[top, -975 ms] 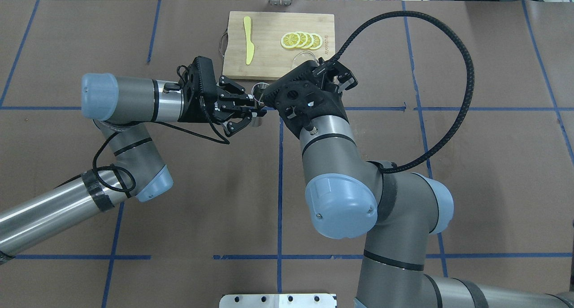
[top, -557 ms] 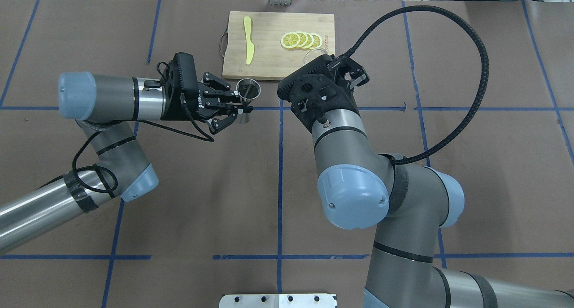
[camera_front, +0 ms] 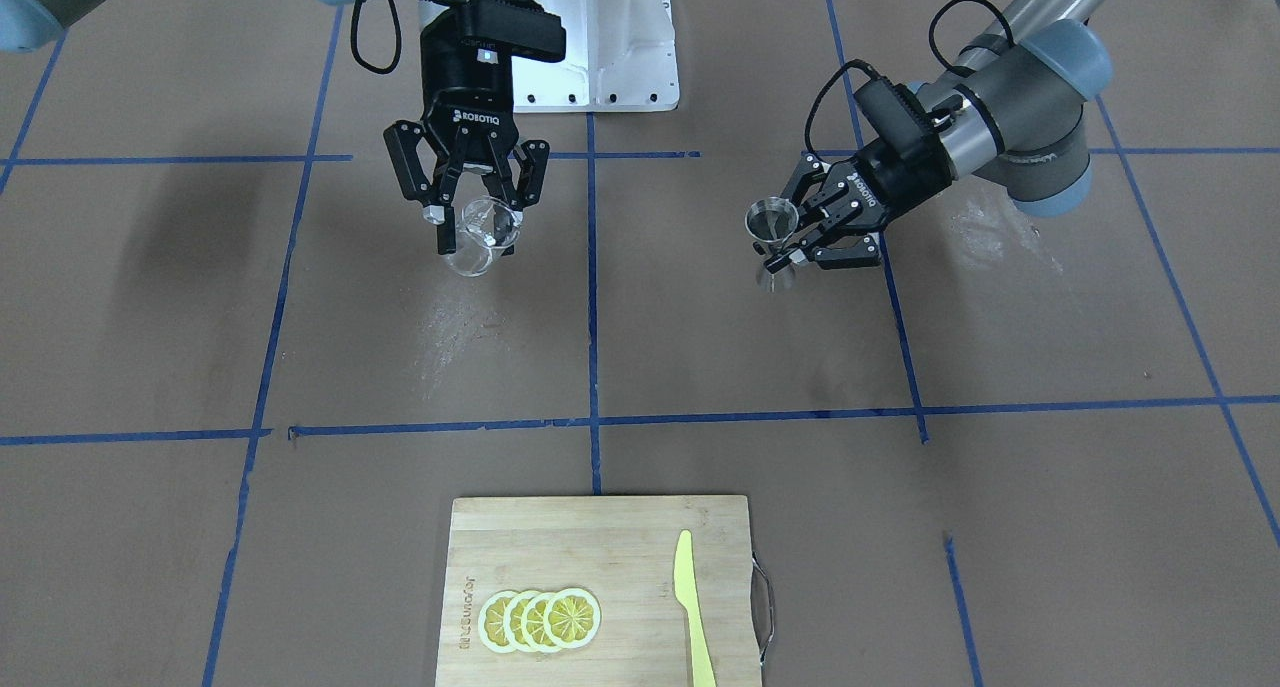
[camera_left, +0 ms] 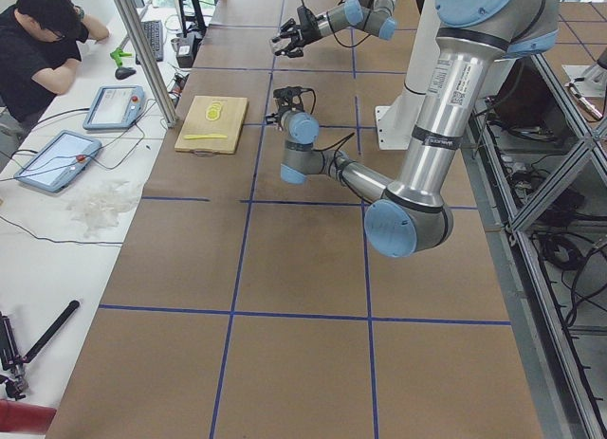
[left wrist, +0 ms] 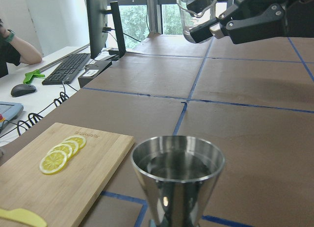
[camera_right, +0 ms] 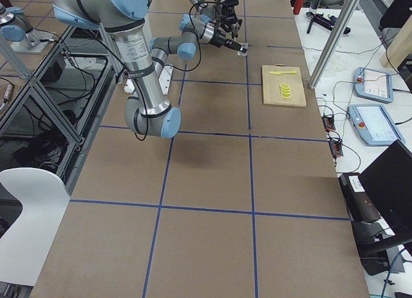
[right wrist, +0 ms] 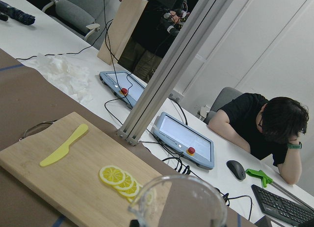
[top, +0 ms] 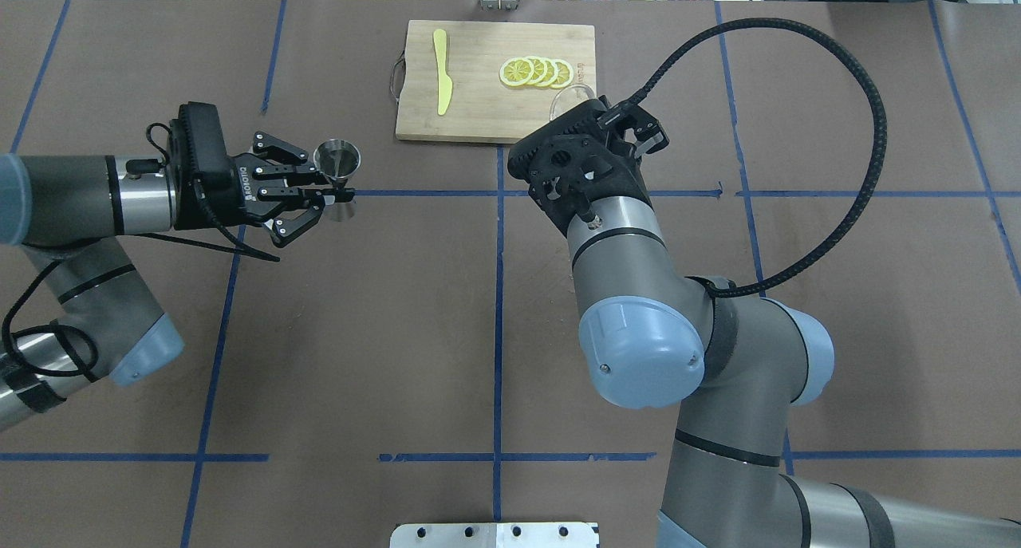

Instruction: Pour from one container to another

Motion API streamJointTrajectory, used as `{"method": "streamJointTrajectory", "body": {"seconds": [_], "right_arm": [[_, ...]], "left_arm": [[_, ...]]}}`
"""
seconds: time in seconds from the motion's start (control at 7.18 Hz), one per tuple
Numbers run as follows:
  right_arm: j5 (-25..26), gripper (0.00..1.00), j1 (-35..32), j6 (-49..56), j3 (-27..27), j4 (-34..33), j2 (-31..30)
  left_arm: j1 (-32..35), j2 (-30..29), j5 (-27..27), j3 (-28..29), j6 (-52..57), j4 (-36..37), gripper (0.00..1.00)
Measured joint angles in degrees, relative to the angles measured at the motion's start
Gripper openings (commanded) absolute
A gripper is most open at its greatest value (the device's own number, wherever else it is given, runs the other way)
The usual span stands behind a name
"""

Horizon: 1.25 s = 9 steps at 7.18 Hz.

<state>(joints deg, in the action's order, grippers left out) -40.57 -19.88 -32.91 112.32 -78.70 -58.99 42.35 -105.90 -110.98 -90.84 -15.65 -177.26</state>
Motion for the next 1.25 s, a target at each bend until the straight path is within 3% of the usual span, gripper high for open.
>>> {"method": "streamJointTrajectory", "body": {"seconds": [0.28,0.84,1.25], "right_arm": [[1.3,0.0,0.2,0.0,0.0,3.2,-2.0],[2.5,0.0,0.3,0.0,0.0,3.7,-2.4],[2.5,0.0,0.3,0.1,0.0,3.7,-2.4]], "left_arm": [[0.0,7.9,4.6,-3.3,-1.2,-4.9,0.0],[-0.4,23.4,18.1,-4.8,-13.3,-20.5,0.0],[-1.4,27.9,21.6,-5.9,-21.1,-23.1,0.0]]}}
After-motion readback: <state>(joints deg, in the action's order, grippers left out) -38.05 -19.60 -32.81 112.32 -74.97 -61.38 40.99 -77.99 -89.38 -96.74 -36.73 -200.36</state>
